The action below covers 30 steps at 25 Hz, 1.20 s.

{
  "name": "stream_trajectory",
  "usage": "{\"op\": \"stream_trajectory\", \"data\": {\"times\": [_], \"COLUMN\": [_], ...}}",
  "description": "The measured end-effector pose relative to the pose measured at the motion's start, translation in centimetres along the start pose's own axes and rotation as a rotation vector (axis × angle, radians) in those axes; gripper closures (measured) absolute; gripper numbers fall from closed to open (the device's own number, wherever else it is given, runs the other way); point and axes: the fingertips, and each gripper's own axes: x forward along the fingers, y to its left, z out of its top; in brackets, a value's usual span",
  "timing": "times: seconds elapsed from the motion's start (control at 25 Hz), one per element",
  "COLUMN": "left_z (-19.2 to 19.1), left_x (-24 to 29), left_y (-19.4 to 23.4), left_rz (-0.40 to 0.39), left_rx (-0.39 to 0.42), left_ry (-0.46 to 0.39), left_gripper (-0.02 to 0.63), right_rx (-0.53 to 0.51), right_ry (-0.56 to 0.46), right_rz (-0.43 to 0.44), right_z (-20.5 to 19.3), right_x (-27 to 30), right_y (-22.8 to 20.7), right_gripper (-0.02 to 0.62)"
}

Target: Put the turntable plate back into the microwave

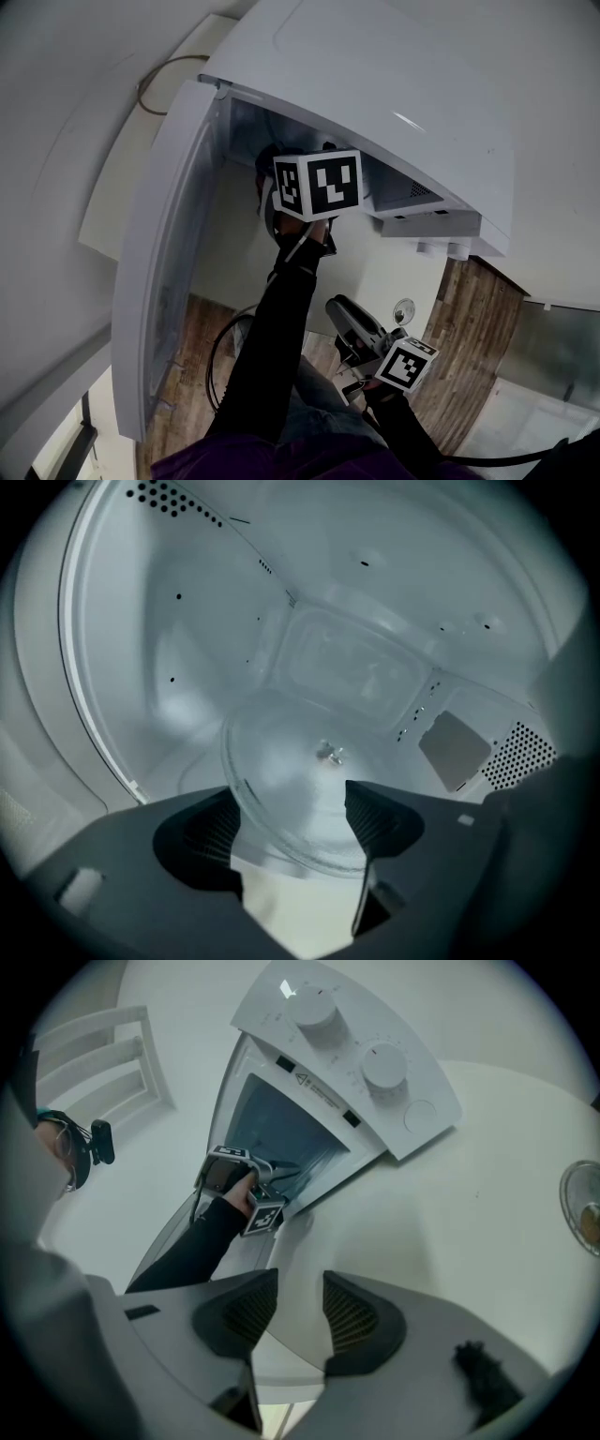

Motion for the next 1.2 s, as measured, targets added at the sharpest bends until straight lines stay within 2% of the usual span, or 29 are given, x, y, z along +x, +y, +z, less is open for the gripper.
{"op": "stream_trajectory", "data": {"times": [0.08, 0.16, 0.2, 0.24, 0.44, 0.56, 0.68, 0.92, 1.0, 1.2], "left_z": [0.3, 1.9, 2.9, 3.7, 3.6, 2.6, 1.2, -2.1, -3.0, -4.3], "left_x": [-0.2, -1.1, -1.6, -1.8, -2.7, -4.1, -6.1, -10.9, -12.7, -16.8], "left_y": [0.7, 1.4, 1.4, 1.2, 1.4, 1.5, 1.6, 1.3, 1.0, -0.7], "left_rz": [0.059, 0.171, 0.206, 0.214, 0.205, 0.199, 0.168, 0.105, 0.089, 0.009], "left_rx": [0.071, 0.211, 0.264, 0.283, 0.285, 0.277, 0.233, 0.164, 0.152, 0.189], "left_ry": [0.002, -0.078, -0.126, -0.156, -0.196, -0.259, -0.313, -0.333, -0.336, -0.340], "left_gripper": [0.232, 0.220, 0.229, 0.234, 0.263, 0.335, 0.412, 0.534, 0.597, 0.598], "right_rx": [-0.001, 0.000, -0.002, -0.003, 0.009, 0.005, -0.011, -0.082, -0.126, -0.255], "right_ry": [0.003, 0.001, 0.000, -0.002, -0.019, -0.037, -0.045, -0.093, -0.113, -0.147], "right_rz": [0.003, 0.006, 0.008, 0.009, 0.019, 0.019, 0.022, 0.050, 0.055, 0.070], "right_z": [-0.1, -0.1, -0.1, 0.0, 0.1, 0.4, 0.7, 2.6, 3.5, 5.3], "right_x": [0.1, 0.1, 0.1, 0.2, -0.1, -0.2, -0.2, -0.6, -0.9, -1.8], "right_y": [0.1, 0.3, 0.3, 0.4, 0.6, 0.7, 1.1, 3.2, 4.1, 6.9], "right_gripper": [0.436, 0.436, 0.436, 0.436, 0.436, 0.436, 0.436, 0.436, 0.436, 0.437]}}
